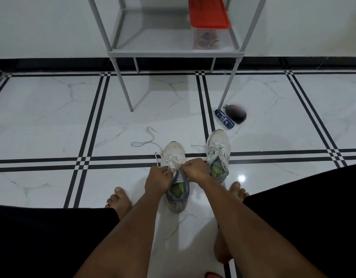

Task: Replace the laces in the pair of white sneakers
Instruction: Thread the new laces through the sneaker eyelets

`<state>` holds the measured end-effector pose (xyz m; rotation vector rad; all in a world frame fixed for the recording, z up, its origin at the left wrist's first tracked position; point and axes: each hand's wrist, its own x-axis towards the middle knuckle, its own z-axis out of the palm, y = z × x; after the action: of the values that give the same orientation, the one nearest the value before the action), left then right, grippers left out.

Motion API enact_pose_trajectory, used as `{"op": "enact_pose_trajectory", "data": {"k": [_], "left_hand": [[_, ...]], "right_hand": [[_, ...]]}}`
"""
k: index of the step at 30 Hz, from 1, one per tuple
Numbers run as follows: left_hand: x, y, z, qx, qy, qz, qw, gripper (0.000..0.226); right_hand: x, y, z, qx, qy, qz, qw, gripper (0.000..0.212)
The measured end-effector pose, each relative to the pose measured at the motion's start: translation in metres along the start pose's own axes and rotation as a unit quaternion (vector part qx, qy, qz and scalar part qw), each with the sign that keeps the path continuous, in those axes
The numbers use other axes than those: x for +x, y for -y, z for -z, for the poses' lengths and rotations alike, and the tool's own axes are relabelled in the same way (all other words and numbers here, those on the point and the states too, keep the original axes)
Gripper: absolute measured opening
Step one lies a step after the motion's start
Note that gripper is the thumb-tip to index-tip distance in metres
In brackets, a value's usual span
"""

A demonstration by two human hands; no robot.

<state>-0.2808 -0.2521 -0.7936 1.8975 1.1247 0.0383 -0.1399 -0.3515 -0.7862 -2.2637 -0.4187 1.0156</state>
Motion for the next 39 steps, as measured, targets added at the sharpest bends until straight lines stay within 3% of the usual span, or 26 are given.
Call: {"op": "enact_pose_trajectory", "data": {"k": [3, 4, 6, 7, 8, 9, 10, 11, 12, 13, 14, 15, 18, 22, 25, 30, 34, 37, 39], "left_hand": [[0.001, 0.002, -0.001, -0.003, 0.01, 0.01, 1.0, 0.037], [0.002, 0.003, -0.001, 0.0, 0.011, 0.013, 1.0, 0.038], [0.002, 0.003, 0.0, 0.019, 0.016, 0.021, 0.999, 0.039], [0.002, 0.003, 0.0, 0.029, 0.017, 0.026, 0.999, 0.04], [0.002, 0.003, 0.0, 0.035, 0.017, 0.028, 0.999, 0.042], [0.002, 0.003, 0.0, 0.039, 0.018, 0.028, 0.999, 0.045], [0.003, 0.004, -0.002, 0.044, 0.021, 0.028, 0.998, 0.048], [0.003, 0.005, -0.002, 0.049, 0.02, 0.028, 0.998, 0.049], [0.004, 0.007, -0.003, 0.052, 0.02, 0.027, 0.998, 0.047], [0.005, 0.009, -0.003, 0.053, 0.02, 0.027, 0.998, 0.043], [0.005, 0.009, -0.004, 0.052, 0.019, 0.025, 0.998, 0.041], [0.004, 0.008, -0.004, 0.049, 0.016, 0.025, 0.998, 0.04], [0.004, 0.007, -0.004, 0.062, 0.012, 0.021, 0.998, 0.047], [0.009, 0.013, -0.008, 0.085, 0.009, 0.026, 0.996, 0.055], [0.009, 0.009, -0.009, 0.113, 0.014, 0.026, 0.993, 0.049], [0.008, 0.014, -0.011, 0.152, 0.018, 0.048, 0.987, 0.057], [0.002, 0.009, -0.005, 0.183, 0.02, 0.039, 0.982, 0.052], [0.009, -0.012, 0.008, 0.182, -0.008, 0.06, 0.981, 0.045], [0.016, -0.035, 0.021, 0.059, -0.009, 0.097, 0.994, 0.044]], "right_hand": [[0.004, 0.002, -0.003, -0.092, -0.033, 0.064, 0.993, 0.023], [0.004, 0.006, 0.001, -0.063, -0.021, 0.054, 0.996, 0.021], [0.004, 0.02, 0.017, 0.139, 0.047, 0.007, 0.989, 0.019], [0.001, 0.029, 0.028, 0.271, 0.114, -0.014, 0.956, 0.016], [-0.003, 0.041, 0.042, 0.401, 0.175, -0.019, 0.899, 0.012], [-0.005, 0.051, 0.056, 0.497, 0.208, -0.011, 0.843, 0.009], [-0.005, 0.058, 0.067, 0.545, 0.21, -0.001, 0.812, 0.01], [-0.002, 0.063, 0.074, 0.543, 0.184, -0.004, 0.819, 0.013], [0.003, 0.062, 0.073, 0.468, 0.135, -0.014, 0.873, 0.019], [0.007, 0.059, 0.068, 0.317, 0.081, -0.028, 0.945, 0.027], [0.01, 0.05, 0.058, 0.155, 0.035, -0.041, 0.986, 0.038], [0.011, 0.038, 0.044, 0.047, 0.007, -0.052, 0.998, 0.049], [0.006, 0.008, 0.007, -0.004, 0.013, -0.04, 0.999, 0.059], [0.008, -0.008, -0.008, -0.055, -0.034, 0.046, 0.997, 0.027], [0.005, 0.012, 0.003, 0.108, 0.014, 0.049, 0.993, 0.021], [-0.007, 0.076, 0.055, 0.328, 0.102, 0.063, 0.937, 0.011], [-0.019, 0.094, 0.077, 0.212, 0.093, 0.09, 0.969, 0.018], [-0.028, 0.102, 0.081, 0.213, 0.118, 0.066, 0.968, 0.023], [-0.035, 0.11, 0.085, 0.229, 0.13, 0.078, 0.961, 0.028]]}}
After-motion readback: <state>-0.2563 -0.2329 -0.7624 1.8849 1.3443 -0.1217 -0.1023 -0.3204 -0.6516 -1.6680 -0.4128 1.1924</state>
